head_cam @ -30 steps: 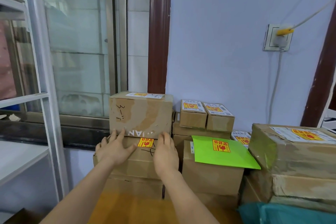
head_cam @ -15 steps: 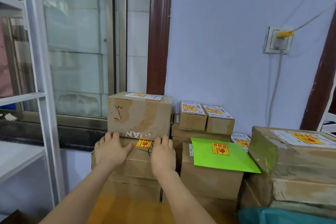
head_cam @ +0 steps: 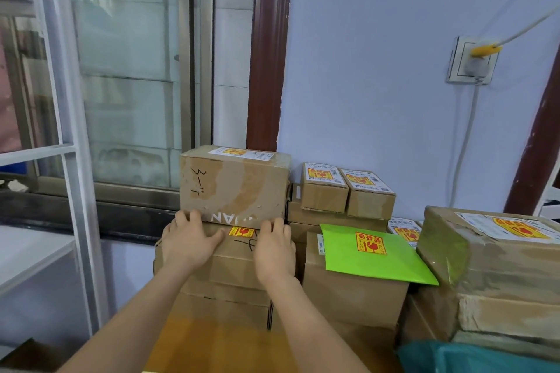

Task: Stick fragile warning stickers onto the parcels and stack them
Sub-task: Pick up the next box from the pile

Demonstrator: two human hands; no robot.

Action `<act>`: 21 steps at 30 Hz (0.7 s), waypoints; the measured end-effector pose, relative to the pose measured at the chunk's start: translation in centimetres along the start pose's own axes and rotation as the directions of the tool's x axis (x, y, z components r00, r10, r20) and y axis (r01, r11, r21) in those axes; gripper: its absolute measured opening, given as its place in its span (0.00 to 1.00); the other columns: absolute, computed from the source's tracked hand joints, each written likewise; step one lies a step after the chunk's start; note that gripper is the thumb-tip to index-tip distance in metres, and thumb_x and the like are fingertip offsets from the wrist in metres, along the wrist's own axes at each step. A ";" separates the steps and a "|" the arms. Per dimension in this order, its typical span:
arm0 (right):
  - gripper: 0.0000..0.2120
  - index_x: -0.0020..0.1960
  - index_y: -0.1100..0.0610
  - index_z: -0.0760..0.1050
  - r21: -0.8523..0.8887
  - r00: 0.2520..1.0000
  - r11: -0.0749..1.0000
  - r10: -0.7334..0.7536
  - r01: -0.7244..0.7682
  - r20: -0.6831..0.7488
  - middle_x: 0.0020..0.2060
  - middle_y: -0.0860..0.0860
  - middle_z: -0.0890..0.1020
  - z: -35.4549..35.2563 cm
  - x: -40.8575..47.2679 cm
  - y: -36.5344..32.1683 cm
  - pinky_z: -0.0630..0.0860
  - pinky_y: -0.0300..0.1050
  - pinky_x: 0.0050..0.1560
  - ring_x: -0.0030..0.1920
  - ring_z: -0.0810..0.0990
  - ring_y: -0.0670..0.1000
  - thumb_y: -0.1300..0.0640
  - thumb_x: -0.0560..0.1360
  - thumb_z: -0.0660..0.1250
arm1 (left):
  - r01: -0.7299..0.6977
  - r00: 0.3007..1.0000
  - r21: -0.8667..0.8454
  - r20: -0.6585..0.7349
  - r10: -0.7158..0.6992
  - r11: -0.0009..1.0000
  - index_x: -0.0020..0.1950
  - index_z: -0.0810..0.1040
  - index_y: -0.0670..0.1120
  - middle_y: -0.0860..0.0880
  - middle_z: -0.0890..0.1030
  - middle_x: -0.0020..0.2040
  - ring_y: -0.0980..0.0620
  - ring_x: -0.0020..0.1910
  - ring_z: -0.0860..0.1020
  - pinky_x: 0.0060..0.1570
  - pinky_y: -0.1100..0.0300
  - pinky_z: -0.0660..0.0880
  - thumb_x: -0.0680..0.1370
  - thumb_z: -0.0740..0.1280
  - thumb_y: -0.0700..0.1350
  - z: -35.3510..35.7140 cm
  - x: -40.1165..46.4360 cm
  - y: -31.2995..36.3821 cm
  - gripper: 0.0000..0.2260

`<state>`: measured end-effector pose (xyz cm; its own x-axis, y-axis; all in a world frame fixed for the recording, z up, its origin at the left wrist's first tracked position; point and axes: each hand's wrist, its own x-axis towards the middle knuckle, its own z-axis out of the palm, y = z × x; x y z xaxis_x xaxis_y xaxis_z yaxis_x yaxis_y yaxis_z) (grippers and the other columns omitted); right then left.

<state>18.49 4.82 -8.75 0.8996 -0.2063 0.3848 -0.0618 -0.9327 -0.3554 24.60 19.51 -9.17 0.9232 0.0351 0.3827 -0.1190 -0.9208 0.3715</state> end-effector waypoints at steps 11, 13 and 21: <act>0.23 0.74 0.59 0.58 -0.014 0.968 0.991 -0.126 0.132 0.216 0.71 0.56 0.64 -2.1 -3.3 0.4 0.53 0.56 0.74 0.73 0.58 0.56 0.51 0.82 0.52 | -0.266 0.963 -0.195 -0.005 0.270 0.944 0.52 0.77 0.50 0.53 0.78 0.49 0.53 0.50 0.76 0.50 0.56 0.75 0.78 0.62 0.53 -1.8 -5.1 0.9 0.09; 0.24 0.74 0.59 0.58 -0.037 0.959 0.983 -0.168 0.181 0.227 0.71 0.55 0.64 -2.8 -4.6 0.8 0.55 0.56 0.74 0.73 0.58 0.56 0.50 0.82 0.53 | -0.331 0.943 -0.174 -0.048 0.328 0.927 0.54 0.76 0.50 0.54 0.77 0.51 0.53 0.53 0.75 0.53 0.57 0.72 0.79 0.61 0.52 -1.9 -7.1 1.6 0.09; 0.17 0.65 0.60 0.70 -0.045 0.926 0.961 -0.249 0.273 0.284 0.62 0.58 0.74 -7.7 -9.7 2.7 0.74 0.52 0.57 0.62 0.73 0.60 0.55 0.80 0.57 | -0.415 0.908 -0.163 -0.011 0.419 0.895 0.63 0.73 0.48 0.51 0.77 0.60 0.51 0.60 0.73 0.56 0.56 0.71 0.79 0.60 0.50 -2.0 -13.7 4.7 0.14</act>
<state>6.25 2.04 -6.91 0.9711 0.1257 0.2027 0.1665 -0.9658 -0.1986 10.63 15.46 -11.00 0.7842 -0.3499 0.5125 -0.5494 -0.7755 0.3111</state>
